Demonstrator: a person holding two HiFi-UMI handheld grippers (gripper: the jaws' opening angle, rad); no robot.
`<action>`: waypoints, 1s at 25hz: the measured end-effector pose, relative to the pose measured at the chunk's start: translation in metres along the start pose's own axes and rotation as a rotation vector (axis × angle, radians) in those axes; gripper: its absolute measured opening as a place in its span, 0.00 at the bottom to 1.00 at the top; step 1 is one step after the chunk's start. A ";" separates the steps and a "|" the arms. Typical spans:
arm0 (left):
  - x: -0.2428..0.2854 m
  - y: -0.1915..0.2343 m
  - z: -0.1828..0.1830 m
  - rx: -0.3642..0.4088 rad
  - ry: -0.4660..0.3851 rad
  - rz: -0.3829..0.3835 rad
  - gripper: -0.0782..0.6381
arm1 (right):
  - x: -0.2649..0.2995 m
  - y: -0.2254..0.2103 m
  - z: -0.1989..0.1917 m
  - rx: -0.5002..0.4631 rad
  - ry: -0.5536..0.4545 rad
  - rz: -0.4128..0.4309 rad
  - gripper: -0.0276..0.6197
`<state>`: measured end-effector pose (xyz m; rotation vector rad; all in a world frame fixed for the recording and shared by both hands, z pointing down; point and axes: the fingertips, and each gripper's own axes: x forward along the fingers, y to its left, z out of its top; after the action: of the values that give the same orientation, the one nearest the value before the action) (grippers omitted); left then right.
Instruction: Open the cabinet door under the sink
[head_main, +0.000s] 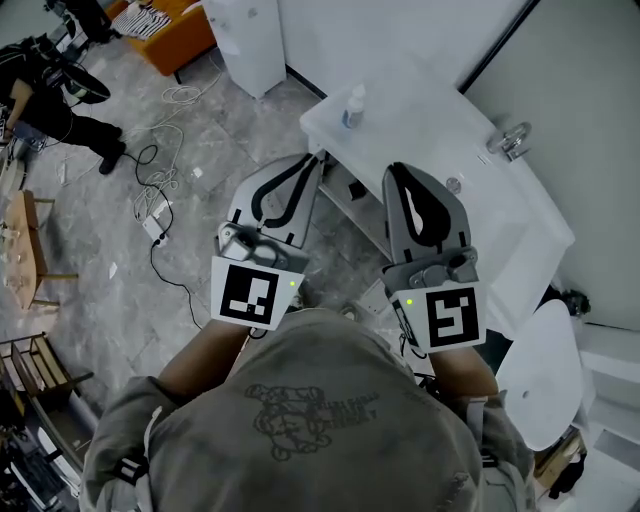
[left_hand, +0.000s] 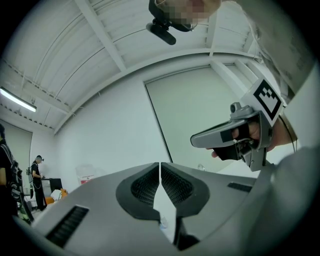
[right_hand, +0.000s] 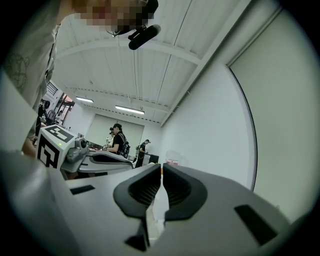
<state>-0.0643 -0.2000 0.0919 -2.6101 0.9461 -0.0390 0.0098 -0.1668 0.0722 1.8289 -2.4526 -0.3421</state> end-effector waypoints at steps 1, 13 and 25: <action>0.000 0.001 0.001 0.003 -0.004 0.000 0.14 | -0.001 -0.001 0.000 -0.007 0.003 -0.001 0.09; -0.005 0.002 0.007 0.033 -0.018 -0.013 0.14 | -0.002 0.003 0.010 -0.030 -0.016 -0.022 0.09; -0.006 0.004 0.008 -0.043 -0.018 -0.021 0.14 | -0.009 0.007 0.003 0.007 0.008 -0.038 0.09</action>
<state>-0.0706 -0.1967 0.0832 -2.6553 0.9232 -0.0007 0.0052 -0.1558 0.0713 1.8773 -2.4197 -0.3277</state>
